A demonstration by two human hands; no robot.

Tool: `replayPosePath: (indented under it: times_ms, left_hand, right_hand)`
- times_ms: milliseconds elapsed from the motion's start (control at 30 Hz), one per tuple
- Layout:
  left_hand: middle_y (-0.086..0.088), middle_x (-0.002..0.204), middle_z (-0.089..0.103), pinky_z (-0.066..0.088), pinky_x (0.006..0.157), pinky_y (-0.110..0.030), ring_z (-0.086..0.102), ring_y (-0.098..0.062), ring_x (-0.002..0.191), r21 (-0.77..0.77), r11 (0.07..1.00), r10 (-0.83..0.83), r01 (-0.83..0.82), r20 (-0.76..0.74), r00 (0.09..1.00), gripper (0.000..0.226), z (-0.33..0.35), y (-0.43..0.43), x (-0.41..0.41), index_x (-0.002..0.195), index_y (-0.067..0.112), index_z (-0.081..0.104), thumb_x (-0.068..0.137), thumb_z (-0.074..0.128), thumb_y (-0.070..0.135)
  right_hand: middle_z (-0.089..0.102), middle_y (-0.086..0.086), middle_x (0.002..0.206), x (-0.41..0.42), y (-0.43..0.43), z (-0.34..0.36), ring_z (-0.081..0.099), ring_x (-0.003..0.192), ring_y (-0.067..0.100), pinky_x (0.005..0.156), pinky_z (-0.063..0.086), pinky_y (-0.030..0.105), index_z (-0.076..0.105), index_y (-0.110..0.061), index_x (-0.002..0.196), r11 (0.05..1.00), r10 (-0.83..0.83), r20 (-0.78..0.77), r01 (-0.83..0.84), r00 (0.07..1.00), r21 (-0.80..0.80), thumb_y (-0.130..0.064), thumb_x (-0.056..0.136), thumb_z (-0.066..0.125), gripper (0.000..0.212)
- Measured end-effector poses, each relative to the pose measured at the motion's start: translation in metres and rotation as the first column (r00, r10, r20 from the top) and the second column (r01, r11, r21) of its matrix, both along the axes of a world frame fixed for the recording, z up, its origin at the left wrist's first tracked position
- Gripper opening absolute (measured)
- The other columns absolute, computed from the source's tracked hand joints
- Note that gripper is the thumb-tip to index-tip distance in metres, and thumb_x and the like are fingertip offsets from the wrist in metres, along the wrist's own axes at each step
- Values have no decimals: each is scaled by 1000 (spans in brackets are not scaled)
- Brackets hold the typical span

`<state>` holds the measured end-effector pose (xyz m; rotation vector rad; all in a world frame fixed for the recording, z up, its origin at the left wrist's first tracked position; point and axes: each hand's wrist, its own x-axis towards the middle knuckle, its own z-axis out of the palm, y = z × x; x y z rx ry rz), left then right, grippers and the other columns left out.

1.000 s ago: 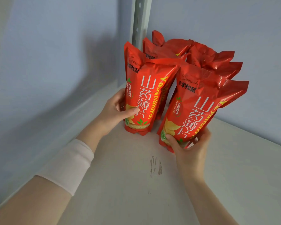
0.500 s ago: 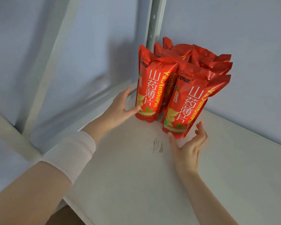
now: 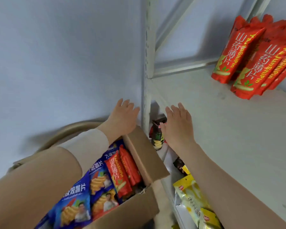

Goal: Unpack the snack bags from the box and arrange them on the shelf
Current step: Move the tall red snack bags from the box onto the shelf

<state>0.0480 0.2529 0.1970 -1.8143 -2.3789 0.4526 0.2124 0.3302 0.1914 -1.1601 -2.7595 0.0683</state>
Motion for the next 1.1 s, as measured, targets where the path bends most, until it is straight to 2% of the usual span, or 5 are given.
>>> replayPosePath:
  times_ms: [333, 700, 900, 1000, 1100]
  left_hand:
    - [-11, 136, 46, 22, 110, -46, 37, -31, 128, -175, 926, 341, -333, 16, 940, 55, -79, -173, -42, 136, 15, 37, 89, 47, 41]
    - [-12, 140, 44, 21, 112, -49, 36, -32, 132, -451, 764, 633, -461, 382, 673, 63, -201, -213, -37, 139, 10, 34, 91, 43, 51]
    - [-10, 134, 50, 41, 97, -39, 50, -28, 120, -617, 588, 757, -523, 648, 87, 66, -270, -169, -18, 138, 12, 31, 91, 40, 58]
    - [-8, 140, 45, 41, 99, -33, 50, -25, 123, -617, 455, 535, -642, 766, -357, 66, -308, -142, -10, 145, 13, 23, 93, 46, 47]
    - [-8, 140, 47, 44, 101, -40, 52, -23, 121, -632, 328, 324, -703, 774, -544, 67, -329, -123, -10, 144, 11, 25, 91, 52, 42]
  right_hand:
    - [19, 11, 155, -77, -113, -69, 6, 145, 29, 119, 10, 44, 14, -10, 148, 951, 307, 246, -283, 919, -128, -38, 98, 35, 61]
    - [18, 7, 156, -80, -148, -172, 12, 145, 28, 118, 15, 42, 12, -13, 149, 932, 253, 462, -87, 850, -352, -42, 97, 36, 64]
    - [26, 6, 151, -80, -119, -230, 35, 134, 22, 106, 35, 35, 16, -13, 147, 857, 126, 443, 128, 888, -500, -40, 96, 41, 63]
    - [19, 6, 154, -87, -103, -265, 31, 137, 22, 107, 33, 35, 13, -12, 148, 753, 72, 380, 199, 922, -627, -36, 97, 40, 62]
    - [15, 6, 156, -94, -93, -289, 25, 140, 22, 110, 28, 33, 12, -10, 149, 647, 10, 323, 240, 946, -724, -30, 99, 38, 60]
